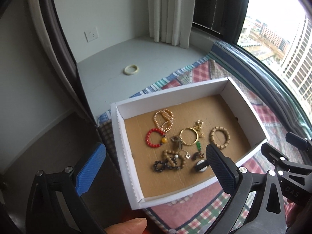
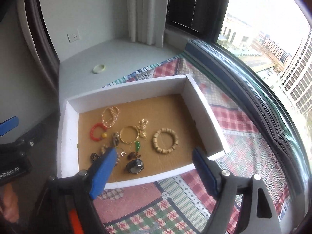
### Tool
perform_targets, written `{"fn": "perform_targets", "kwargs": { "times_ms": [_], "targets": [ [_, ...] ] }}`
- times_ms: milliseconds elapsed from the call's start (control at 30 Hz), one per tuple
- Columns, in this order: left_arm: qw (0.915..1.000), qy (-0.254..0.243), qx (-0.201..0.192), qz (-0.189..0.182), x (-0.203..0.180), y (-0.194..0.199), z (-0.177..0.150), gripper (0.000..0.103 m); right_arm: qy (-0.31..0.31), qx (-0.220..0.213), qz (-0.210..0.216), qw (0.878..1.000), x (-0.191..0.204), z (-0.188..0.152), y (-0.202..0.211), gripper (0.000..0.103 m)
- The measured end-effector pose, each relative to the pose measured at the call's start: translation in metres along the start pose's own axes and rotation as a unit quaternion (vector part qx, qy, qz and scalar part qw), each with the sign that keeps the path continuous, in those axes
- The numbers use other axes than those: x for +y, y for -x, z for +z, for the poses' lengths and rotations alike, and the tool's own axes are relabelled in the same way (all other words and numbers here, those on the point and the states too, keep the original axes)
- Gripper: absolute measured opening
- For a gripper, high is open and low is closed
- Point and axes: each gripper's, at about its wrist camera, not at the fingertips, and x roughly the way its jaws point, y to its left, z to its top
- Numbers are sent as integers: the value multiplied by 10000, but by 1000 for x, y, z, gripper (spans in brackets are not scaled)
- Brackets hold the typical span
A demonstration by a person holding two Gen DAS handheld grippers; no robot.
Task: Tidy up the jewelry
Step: 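Carry the wooden bead strand and pendant into the white box and release both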
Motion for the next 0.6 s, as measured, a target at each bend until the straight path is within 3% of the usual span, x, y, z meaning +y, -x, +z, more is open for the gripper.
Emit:
{"fn": "perform_targets", "kwargs": {
  "times_ms": [400,600],
  "targets": [
    [9994,283,148,-123,7,4,-7,102,172,-69,-50,9998,10,-3,9,82],
    [9990,436,-8,-77,14,14,-11,102,182,-117,-12,9998,16,-3,10,82]
  ]
}}
